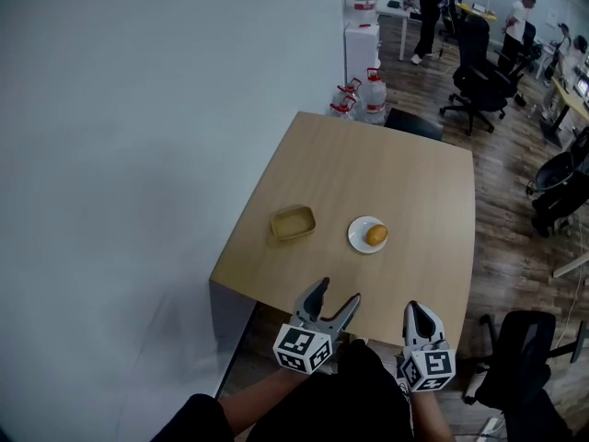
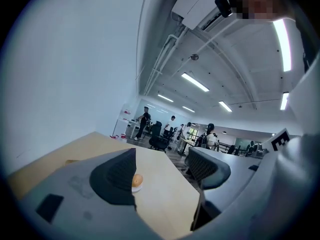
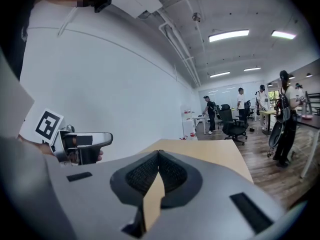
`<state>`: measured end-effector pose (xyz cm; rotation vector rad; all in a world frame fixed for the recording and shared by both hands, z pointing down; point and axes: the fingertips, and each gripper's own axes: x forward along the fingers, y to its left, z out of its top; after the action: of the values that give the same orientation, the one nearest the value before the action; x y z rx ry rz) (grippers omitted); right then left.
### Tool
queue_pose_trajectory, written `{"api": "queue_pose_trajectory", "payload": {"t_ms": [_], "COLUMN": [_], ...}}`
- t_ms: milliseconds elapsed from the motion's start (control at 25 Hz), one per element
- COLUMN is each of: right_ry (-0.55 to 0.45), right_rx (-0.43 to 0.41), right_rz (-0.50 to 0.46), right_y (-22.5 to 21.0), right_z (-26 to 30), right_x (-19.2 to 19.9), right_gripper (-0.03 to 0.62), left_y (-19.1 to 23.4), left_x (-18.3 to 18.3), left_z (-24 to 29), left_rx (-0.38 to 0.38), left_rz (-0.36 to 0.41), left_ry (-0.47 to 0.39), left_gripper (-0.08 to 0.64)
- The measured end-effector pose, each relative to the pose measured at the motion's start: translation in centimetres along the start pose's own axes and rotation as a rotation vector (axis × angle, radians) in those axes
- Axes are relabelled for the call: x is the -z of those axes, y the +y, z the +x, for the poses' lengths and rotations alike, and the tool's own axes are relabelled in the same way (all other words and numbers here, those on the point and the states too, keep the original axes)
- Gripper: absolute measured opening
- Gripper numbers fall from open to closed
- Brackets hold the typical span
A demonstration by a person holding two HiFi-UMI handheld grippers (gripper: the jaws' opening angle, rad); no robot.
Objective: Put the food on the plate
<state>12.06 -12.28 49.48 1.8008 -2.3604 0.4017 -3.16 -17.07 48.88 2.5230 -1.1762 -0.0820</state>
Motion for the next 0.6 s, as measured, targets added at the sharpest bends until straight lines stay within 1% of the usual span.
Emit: {"api": "queue_pose_trajectory", "payload": {"t_ms": [160,200,240,280,320,400,480,560,600], "right_ry": [-0.009,-0.008,-0.006,-0.005,-0.005,-0.013,-0.021,-0.024,-0.024], "right_rx": [0.004,0.003,0.0,-0.001,-0.002,-0.003,-0.007,-0.005,0.001], "right_rz": [-0.026,-0.029,-0.028,-0.025,-0.02,-0.011,-0.006,-0.023,-0.034], "right_y": [2.3,2.8,3.3,3.8,4.2,5.1,6.0,6.6,6.8], "right_z": [-1.6,-2.1,-2.5,-2.9,-3.4,-4.2,-4.7,-5.0,-5.1], "right_x": [0.0,0.2,0.3,0.4,0.4,0.3,0.3,0.3,0.4], "right_gripper": [0.055,0.055,0.055,0.056,0.055,0.055,0.055,0.055,0.055], "left_y": [-1.6,-1.9,-2.1,-2.2,-2.3,-2.6,-3.2,-4.0,-4.2], "left_x": [1.3,1.8,2.1,2.3,2.4,2.5,2.8,3.0,3.0], "left_z": [-2.8,-3.4,-4.0,-4.6,-5.2,-6.3,-6.9,-7.4,-7.6], "left_rx": [0.024,0.026,0.024,0.02,0.018,0.02,0.046,0.079,0.084], "left_rz": [-0.001,-0.009,-0.021,-0.034,-0.046,-0.053,-0.051,-0.046,-0.037], "left_ry": [0.014,0.025,0.03,0.027,0.019,0.009,0.014,0.022,0.024], "left_gripper": [0.321,0.305,0.249,0.157,0.084,0.064,0.033,0.025,0.022]}}
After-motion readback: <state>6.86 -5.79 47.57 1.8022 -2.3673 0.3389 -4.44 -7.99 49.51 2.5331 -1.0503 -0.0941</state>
